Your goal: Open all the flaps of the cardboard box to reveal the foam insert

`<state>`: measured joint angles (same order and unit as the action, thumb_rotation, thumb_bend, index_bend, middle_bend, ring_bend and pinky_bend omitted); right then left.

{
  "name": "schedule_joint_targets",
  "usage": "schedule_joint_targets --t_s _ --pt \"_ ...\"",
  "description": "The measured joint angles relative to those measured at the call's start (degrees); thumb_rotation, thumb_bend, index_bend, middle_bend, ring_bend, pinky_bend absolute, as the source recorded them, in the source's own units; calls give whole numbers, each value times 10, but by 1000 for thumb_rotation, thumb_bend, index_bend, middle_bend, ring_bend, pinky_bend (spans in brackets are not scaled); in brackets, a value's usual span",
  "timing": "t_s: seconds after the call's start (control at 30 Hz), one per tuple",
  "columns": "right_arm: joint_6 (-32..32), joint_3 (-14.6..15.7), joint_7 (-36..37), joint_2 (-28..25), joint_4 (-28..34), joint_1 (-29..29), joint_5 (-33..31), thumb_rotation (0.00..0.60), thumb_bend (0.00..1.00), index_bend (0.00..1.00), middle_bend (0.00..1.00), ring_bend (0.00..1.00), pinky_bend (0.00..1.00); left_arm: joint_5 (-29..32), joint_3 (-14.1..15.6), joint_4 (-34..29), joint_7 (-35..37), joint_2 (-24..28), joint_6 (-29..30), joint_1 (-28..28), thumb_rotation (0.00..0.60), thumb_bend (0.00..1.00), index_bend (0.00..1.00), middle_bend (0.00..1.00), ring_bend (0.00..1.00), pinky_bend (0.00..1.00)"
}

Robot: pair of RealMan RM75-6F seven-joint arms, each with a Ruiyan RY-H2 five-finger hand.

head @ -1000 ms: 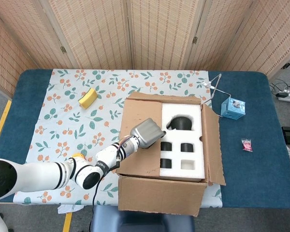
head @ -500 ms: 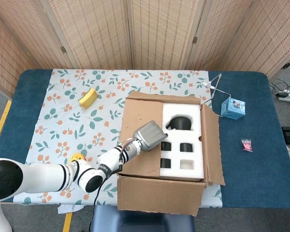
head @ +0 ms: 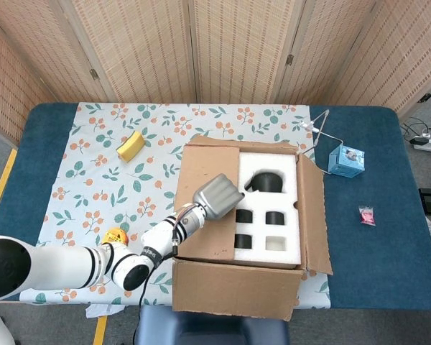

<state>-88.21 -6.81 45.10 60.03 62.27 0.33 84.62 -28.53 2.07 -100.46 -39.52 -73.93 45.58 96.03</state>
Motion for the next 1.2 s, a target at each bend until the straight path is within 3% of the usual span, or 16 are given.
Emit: schedule_joint_targets --t_s 0.47,0.9,1.2 --pt "8 8 -6 -1 6 6 11 199 458 74 0 80 0 -4 -12 -102 -53 56 89 -15 600 719 432 882 885 829" --pt "14 14 -20 -4 20 10 16 199 458 73 0 80 0 12 -30 -216 -132 162 177 -32 600 720 431 882 884 829" --pt "10 16 -30 -9 40 10 17 199 459 72 0 82 0 29 -26 -249 -179 195 215 -59 600 720 436 882 880 829"
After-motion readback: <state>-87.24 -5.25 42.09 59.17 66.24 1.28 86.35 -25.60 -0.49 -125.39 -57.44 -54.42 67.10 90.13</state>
